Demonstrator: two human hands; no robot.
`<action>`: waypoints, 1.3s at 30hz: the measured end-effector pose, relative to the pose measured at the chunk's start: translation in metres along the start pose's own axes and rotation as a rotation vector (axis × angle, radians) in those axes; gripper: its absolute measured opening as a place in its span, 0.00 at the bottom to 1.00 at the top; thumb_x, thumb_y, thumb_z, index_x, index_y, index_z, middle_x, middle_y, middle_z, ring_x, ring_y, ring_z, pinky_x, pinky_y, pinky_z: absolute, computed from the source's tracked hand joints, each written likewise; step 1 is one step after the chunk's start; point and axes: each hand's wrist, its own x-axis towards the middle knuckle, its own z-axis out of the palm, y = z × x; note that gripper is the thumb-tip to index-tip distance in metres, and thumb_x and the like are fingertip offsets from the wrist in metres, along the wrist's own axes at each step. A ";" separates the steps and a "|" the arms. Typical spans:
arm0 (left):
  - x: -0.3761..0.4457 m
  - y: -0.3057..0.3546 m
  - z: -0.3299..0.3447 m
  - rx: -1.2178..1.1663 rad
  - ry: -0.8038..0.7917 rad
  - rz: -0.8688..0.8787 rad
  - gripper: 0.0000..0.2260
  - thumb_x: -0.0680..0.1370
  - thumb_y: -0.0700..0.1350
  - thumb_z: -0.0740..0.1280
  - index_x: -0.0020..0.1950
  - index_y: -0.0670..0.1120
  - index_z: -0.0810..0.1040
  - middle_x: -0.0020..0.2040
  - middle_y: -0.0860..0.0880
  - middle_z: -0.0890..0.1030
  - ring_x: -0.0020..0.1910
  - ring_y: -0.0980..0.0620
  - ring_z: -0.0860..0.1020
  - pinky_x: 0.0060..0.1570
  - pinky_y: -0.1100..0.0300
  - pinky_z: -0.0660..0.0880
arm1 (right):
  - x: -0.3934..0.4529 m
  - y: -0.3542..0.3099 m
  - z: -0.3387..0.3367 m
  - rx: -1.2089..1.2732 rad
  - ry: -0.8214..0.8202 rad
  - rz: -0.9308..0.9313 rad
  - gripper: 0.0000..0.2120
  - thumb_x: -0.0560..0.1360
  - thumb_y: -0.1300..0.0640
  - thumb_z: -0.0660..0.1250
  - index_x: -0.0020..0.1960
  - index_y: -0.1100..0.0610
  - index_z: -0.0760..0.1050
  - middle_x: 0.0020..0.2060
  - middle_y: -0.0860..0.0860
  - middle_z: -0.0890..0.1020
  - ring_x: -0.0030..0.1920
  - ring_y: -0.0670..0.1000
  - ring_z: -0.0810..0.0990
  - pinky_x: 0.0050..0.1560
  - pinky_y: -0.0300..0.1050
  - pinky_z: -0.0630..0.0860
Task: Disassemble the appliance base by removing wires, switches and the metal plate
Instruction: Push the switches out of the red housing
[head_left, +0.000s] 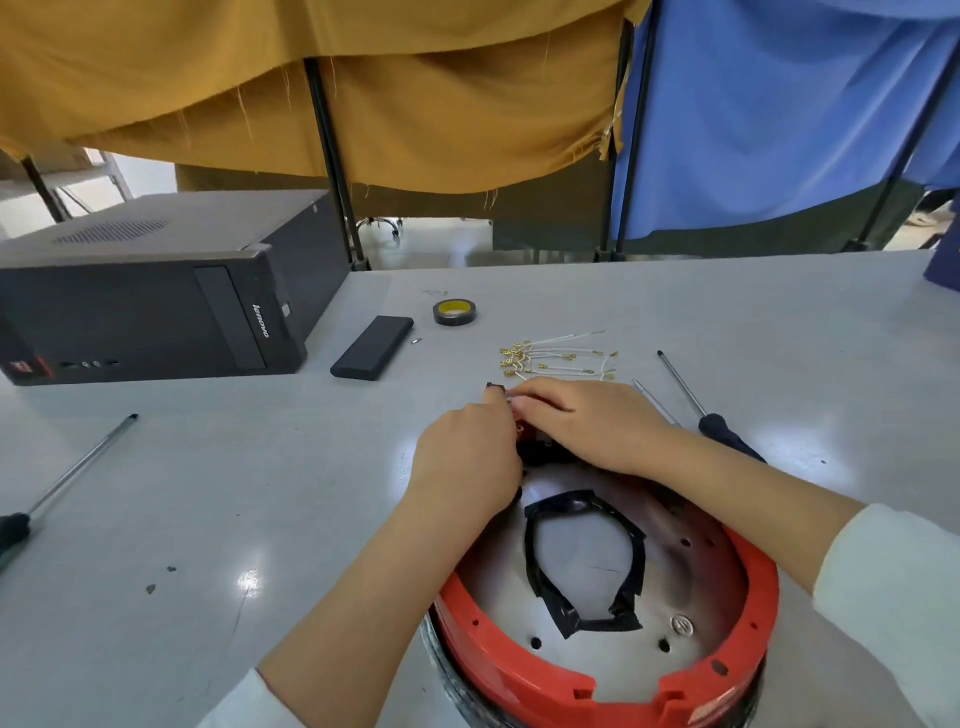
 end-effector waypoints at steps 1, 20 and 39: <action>-0.003 0.000 0.000 0.002 0.001 -0.003 0.12 0.75 0.38 0.58 0.58 0.44 0.65 0.50 0.44 0.78 0.49 0.42 0.78 0.33 0.58 0.63 | 0.003 -0.002 -0.003 0.058 -0.058 0.042 0.19 0.75 0.34 0.51 0.56 0.40 0.74 0.52 0.40 0.81 0.55 0.45 0.77 0.57 0.47 0.71; -0.020 0.000 -0.012 -0.022 -0.074 -0.040 0.06 0.76 0.41 0.60 0.52 0.46 0.66 0.52 0.44 0.78 0.51 0.41 0.77 0.38 0.57 0.64 | 0.042 0.021 -0.029 0.134 -0.199 0.352 0.20 0.72 0.64 0.70 0.63 0.59 0.71 0.52 0.56 0.76 0.44 0.54 0.77 0.38 0.42 0.77; -0.008 -0.003 -0.010 -0.033 -0.081 -0.058 0.06 0.75 0.42 0.59 0.47 0.48 0.61 0.37 0.49 0.66 0.35 0.46 0.66 0.30 0.57 0.59 | 0.097 0.036 0.003 -0.072 -0.284 0.050 0.27 0.71 0.60 0.71 0.68 0.51 0.68 0.59 0.53 0.73 0.54 0.52 0.75 0.50 0.42 0.72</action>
